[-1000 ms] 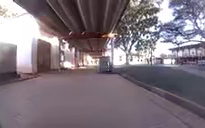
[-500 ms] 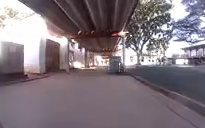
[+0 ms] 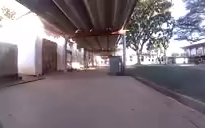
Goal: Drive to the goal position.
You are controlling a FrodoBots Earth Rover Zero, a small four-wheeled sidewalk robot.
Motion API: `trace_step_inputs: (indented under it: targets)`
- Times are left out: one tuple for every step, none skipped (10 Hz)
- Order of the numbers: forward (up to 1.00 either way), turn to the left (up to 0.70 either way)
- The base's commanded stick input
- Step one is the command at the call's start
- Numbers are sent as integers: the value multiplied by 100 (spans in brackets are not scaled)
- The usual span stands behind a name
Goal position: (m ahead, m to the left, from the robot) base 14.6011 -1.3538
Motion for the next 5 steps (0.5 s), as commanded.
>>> trace_step_inputs:
  targets:
    - [70, 0]
    - [70, 0]
    - [70, 0]
    - [70, 0]
    - [70, 0]
